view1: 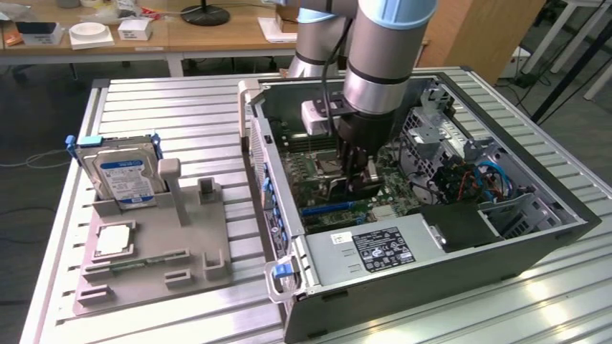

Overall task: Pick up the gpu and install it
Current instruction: 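Insert the gpu into the slot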

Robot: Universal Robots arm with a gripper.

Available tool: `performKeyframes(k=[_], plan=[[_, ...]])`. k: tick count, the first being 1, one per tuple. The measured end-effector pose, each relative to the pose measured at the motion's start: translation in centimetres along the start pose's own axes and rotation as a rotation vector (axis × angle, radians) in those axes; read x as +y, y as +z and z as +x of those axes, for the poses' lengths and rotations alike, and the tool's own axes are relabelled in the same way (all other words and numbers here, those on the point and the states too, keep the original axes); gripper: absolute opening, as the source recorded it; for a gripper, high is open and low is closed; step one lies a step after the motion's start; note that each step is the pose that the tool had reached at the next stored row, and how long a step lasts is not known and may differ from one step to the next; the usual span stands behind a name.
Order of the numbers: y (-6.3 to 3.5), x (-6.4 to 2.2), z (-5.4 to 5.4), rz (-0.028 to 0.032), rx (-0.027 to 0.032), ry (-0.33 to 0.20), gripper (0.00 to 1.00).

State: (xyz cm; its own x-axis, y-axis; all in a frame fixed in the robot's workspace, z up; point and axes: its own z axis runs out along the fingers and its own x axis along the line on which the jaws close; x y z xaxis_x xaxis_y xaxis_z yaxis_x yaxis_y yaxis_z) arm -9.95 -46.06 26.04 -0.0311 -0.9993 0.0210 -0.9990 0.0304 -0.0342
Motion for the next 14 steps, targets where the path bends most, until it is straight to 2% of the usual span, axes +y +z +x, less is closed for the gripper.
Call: performKeyframes(k=[14], plan=[[0.45, 0.15, -0.04, -0.0009, 0.0003, -0.001, 0.27]])
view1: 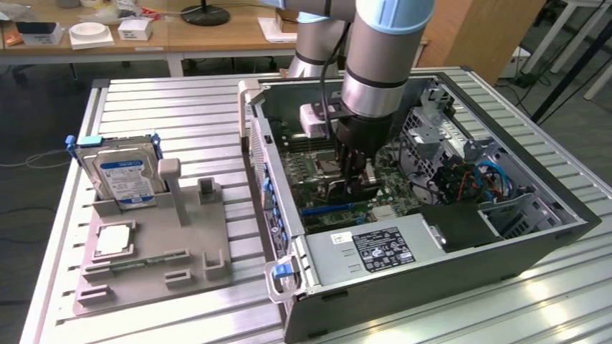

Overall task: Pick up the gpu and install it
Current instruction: 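Insert the gpu into the slot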

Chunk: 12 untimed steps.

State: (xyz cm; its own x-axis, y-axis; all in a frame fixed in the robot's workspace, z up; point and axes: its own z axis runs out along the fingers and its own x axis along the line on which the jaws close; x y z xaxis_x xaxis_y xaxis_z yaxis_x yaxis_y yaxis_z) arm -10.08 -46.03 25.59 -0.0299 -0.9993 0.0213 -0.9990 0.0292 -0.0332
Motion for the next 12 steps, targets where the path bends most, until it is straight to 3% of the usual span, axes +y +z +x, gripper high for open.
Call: performKeyframes(k=[12], plan=[[0.21, 0.42, -0.14, -0.0007, 0.0008, 0.000, 0.27]])
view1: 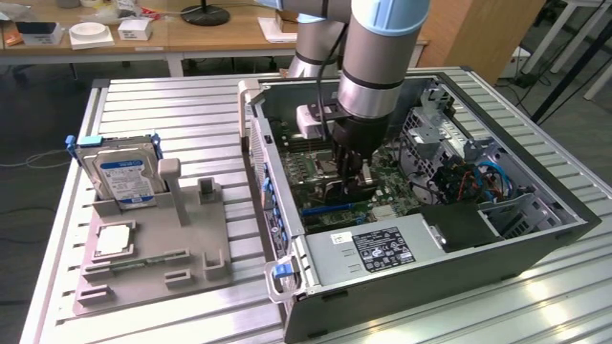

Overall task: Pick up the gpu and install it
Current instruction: 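Insert the gpu into the slot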

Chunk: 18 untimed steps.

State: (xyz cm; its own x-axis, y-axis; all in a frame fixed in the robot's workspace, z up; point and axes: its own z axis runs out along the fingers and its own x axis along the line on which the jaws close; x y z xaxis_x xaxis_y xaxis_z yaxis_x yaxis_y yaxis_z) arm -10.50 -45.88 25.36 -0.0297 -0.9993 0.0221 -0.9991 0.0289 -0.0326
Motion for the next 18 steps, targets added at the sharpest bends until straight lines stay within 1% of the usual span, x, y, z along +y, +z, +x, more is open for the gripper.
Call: performKeyframes(k=[8, 13, 17, 18], plan=[[0.11, 0.40, -0.10, 0.0000, 0.0005, 0.000, 0.27], [0.16, 0.44, -0.11, -0.0003, 0.0010, 0.000, 0.27], [0.18, 0.45, -0.11, -0.0098, 0.0010, 0.001, 0.27], [0.18, 0.45, -0.11, -0.0107, 0.0011, 0.001, 0.27]])
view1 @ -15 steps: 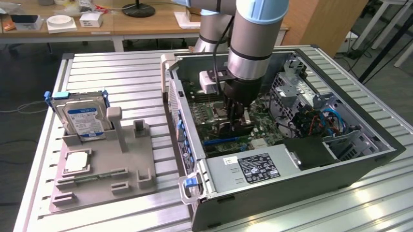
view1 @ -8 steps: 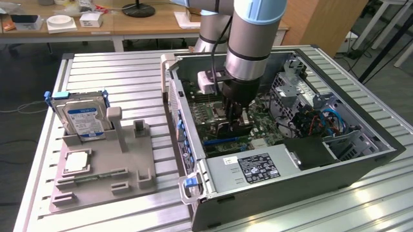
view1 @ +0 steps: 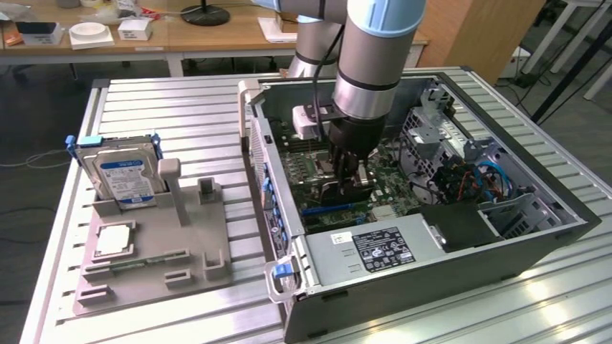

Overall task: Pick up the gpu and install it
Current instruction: 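Insert the gpu into the slot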

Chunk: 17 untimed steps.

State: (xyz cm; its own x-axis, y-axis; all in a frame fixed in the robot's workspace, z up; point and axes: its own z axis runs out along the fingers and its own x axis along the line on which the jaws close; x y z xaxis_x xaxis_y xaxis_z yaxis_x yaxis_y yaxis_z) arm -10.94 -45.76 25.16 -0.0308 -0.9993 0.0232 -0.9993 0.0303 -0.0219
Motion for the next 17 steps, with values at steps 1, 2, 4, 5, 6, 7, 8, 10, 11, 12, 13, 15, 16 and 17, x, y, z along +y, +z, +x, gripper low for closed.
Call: performKeyframes(k=[1, 2, 4, 5, 6, 7, 8, 10, 11, 12, 13, 15, 16, 17], plan=[[0.00, 0.00, 0.00, -0.0001, 0.0000, 0.000, 0.27], [0.00, 0.00, 0.00, -0.0002, 0.0001, 0.000, 0.27], [0.01, 0.00, 0.00, -0.0003, 0.0002, 0.000, 0.27], [0.03, 0.00, 0.00, -0.0002, 0.0001, 0.000, 0.27], [0.06, 0.00, 0.00, -0.0002, 0.0001, 0.000, 0.27], [0.08, 0.00, 0.00, -0.0002, 0.0001, 0.000, 0.27], [0.12, 0.00, 0.00, -0.0001, 0.0000, 0.000, 0.27], [0.23, 0.00, -0.01, -0.0001, -0.0001, -0.001, 0.27], [0.29, 0.00, -0.01, -0.0001, 0.0000, -0.002, 0.27], [0.33, 0.00, -0.02, 0.0000, 0.0000, -0.004, 0.27], [0.35, 0.00, -0.03, 0.0000, 0.0000, -0.008, 0.27], [0.37, 0.00, -0.04, 0.0003, -0.0001, -0.018, 0.27], [0.39, 0.01, -0.06, 0.0005, -0.0005, -0.023, 0.27], [0.39, 0.01, -0.06, 0.0006, -0.0006, -0.027, 0.27]])
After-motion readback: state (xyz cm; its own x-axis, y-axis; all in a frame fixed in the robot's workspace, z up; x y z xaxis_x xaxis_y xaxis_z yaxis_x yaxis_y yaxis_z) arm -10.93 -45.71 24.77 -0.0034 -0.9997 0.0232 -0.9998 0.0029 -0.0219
